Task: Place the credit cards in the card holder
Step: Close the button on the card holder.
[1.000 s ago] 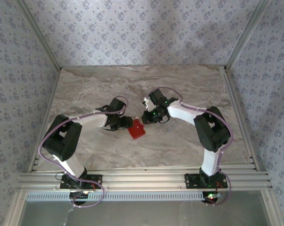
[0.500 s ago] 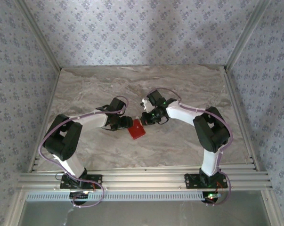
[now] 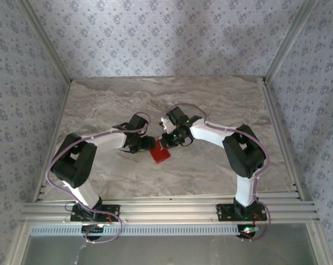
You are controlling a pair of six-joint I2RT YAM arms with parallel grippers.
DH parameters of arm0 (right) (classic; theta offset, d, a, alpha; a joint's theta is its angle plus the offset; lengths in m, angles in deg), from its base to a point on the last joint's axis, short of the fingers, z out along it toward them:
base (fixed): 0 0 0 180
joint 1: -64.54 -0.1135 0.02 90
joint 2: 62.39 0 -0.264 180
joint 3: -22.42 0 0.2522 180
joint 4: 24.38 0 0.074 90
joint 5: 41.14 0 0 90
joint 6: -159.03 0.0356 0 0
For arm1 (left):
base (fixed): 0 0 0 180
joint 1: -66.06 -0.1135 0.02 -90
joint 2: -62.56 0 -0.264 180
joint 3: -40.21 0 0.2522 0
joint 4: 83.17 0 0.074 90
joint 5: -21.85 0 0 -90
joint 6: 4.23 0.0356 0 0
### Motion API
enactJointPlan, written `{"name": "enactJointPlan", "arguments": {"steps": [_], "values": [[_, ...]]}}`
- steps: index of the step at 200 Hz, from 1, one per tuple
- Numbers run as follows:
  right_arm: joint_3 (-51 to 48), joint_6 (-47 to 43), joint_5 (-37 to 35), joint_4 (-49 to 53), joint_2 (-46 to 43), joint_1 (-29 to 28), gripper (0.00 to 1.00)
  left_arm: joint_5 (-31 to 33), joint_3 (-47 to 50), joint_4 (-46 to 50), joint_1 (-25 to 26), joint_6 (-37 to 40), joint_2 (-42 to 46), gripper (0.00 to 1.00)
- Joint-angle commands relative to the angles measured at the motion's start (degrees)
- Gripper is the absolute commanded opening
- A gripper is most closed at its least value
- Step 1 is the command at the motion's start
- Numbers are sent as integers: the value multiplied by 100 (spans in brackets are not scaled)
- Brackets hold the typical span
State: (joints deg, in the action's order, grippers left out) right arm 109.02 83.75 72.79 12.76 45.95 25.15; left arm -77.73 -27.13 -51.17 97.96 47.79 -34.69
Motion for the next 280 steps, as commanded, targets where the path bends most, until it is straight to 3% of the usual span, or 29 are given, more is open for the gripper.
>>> {"name": "enactJointPlan", "arguments": {"steps": [1, 159, 280], "values": [[204, -145, -65, 237, 165, -59, 2, -298, 67, -305, 121, 32, -407, 65], [397, -344, -238, 631, 417, -156, 1, -307, 36, -286, 115, 21, -461, 65], [401, -273, 95, 515, 457, -147, 1, -342, 23, -292, 116, 12, -514, 65]]}}
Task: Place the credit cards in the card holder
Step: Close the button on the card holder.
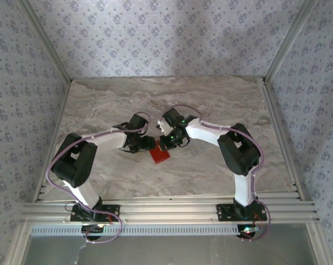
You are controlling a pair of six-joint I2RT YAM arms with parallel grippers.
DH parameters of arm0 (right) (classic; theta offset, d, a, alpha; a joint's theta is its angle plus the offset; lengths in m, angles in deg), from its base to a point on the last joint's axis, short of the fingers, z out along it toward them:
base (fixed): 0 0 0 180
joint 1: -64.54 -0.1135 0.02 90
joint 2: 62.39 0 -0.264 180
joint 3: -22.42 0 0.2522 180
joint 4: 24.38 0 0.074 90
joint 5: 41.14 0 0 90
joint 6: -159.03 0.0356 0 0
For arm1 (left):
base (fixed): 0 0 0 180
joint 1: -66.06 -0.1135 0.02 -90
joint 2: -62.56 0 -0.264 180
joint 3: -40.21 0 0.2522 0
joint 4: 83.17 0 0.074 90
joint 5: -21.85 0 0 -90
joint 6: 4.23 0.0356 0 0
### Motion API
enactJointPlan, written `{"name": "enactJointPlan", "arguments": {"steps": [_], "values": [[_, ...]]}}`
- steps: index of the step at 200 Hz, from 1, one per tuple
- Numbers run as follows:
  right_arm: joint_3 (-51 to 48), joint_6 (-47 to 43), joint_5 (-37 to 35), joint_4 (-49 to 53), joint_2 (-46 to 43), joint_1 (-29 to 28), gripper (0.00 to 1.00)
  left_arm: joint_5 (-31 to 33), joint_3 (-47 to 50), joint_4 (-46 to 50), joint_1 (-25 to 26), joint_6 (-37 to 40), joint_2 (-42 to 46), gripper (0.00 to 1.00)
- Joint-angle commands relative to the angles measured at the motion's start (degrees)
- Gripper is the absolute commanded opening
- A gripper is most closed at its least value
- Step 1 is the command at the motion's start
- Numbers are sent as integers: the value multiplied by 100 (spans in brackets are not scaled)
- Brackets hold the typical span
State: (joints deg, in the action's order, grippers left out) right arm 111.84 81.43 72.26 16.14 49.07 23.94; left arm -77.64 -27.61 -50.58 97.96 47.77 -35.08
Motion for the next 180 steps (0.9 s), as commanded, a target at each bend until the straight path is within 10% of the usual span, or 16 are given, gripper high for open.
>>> {"name": "enactJointPlan", "arguments": {"steps": [1, 180], "values": [[122, -43, 143, 178, 142, -27, 1, -351, 71, -348, 116, 13, -475, 65], [460, -177, -256, 640, 498, -219, 1, -390, 63, -363, 122, -15, -516, 65]]}}
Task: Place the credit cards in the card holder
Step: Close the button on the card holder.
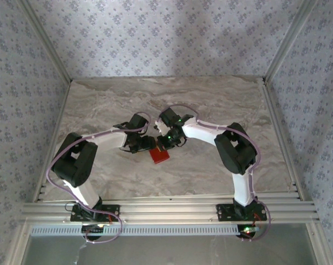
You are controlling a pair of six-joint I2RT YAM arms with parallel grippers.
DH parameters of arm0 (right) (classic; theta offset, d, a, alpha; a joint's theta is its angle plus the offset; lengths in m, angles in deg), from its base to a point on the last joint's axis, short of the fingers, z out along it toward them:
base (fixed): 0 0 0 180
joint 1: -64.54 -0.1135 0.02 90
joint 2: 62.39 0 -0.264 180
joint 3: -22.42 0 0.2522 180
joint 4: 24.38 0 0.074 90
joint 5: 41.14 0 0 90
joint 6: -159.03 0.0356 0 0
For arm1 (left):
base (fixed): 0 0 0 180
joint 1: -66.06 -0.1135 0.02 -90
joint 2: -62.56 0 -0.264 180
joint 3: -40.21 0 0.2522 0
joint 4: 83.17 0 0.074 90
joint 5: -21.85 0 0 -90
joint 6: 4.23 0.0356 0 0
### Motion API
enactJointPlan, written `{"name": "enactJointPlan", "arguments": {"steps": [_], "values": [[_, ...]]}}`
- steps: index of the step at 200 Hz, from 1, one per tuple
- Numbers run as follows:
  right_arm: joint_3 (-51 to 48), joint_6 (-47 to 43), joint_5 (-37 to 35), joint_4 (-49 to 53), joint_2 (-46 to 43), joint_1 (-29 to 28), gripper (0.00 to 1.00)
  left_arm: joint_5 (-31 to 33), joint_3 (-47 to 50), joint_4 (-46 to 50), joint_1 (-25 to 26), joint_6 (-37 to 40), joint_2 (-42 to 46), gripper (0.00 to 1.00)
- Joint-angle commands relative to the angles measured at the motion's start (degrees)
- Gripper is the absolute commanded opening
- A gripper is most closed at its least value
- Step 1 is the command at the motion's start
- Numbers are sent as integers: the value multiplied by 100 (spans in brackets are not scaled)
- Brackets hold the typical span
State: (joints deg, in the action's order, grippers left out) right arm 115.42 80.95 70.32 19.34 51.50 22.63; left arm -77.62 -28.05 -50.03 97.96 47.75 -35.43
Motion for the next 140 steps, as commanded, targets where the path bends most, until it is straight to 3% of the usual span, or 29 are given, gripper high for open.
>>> {"name": "enactJointPlan", "arguments": {"steps": [1, 140], "values": [[109, -124, -66, 324, 261, -84, 1, -390, 106, -422, 123, -12, -482, 65], [269, 64, -385, 766, 778, -52, 0, -376, 130, -417, 90, -27, -431, 65]]}}
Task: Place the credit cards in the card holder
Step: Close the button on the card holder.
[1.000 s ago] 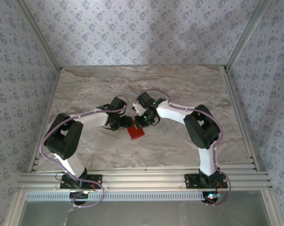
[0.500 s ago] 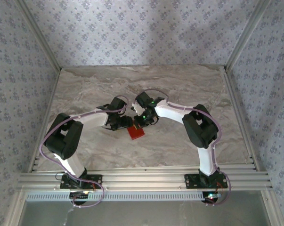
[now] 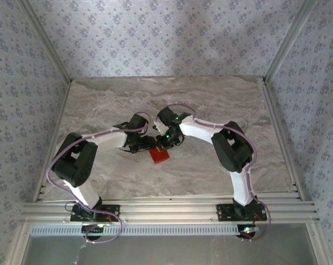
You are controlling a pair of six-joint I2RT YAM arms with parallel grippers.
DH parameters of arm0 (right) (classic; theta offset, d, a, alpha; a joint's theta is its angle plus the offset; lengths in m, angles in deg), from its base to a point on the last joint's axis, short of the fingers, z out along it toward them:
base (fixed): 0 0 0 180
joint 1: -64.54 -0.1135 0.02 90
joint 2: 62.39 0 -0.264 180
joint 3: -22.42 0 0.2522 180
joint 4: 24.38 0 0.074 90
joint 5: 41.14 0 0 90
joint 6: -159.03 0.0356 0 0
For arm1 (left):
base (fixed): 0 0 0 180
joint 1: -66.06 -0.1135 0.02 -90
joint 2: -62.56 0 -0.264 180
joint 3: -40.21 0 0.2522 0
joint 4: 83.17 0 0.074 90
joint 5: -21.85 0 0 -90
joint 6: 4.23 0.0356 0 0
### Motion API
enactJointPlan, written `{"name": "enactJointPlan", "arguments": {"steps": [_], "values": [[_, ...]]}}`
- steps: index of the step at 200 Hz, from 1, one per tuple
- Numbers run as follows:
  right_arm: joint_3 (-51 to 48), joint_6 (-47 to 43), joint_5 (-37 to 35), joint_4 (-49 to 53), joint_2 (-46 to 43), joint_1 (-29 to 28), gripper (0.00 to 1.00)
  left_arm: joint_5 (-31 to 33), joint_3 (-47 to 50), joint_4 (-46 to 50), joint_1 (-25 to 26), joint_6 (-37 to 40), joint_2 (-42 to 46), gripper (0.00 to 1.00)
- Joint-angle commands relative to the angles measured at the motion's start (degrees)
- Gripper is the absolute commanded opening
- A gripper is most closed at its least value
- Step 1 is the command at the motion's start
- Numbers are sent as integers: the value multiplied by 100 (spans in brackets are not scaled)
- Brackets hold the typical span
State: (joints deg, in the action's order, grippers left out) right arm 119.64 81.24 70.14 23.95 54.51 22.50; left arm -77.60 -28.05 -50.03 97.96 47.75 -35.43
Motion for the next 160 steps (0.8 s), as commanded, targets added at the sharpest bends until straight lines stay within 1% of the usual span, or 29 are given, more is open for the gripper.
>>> {"name": "enactJointPlan", "arguments": {"steps": [1, 33, 67, 94, 113, 123, 134, 160], "values": [[-154, 36, -360, 305, 475, -40, 0, -376, 127, -412, 93, -29, -427, 65], [-193, 34, -305, 242, 417, -40, 0, -399, 141, -400, 62, -21, -375, 65], [-258, 109, -416, 81, 296, -39, 7, -398, 251, -373, -79, -33, -108, 65], [-362, 227, -502, 14, 165, -12, 12, -358, 534, -405, -390, -65, 484, 66], [-460, 328, -530, -271, 26, -4, 19, -229, 700, -367, -556, -26, 968, 68], [-503, 399, -546, -347, -58, 8, 24, -89, 738, -292, -579, 8, 1188, 70], [-552, 472, -525, -460, -176, 36, 27, 72, 765, -217, -584, 44, 1423, 71], [-641, 600, -512, -700, -465, 58, 41, 427, 891, -127, -623, 121, 2022, 75]]}}
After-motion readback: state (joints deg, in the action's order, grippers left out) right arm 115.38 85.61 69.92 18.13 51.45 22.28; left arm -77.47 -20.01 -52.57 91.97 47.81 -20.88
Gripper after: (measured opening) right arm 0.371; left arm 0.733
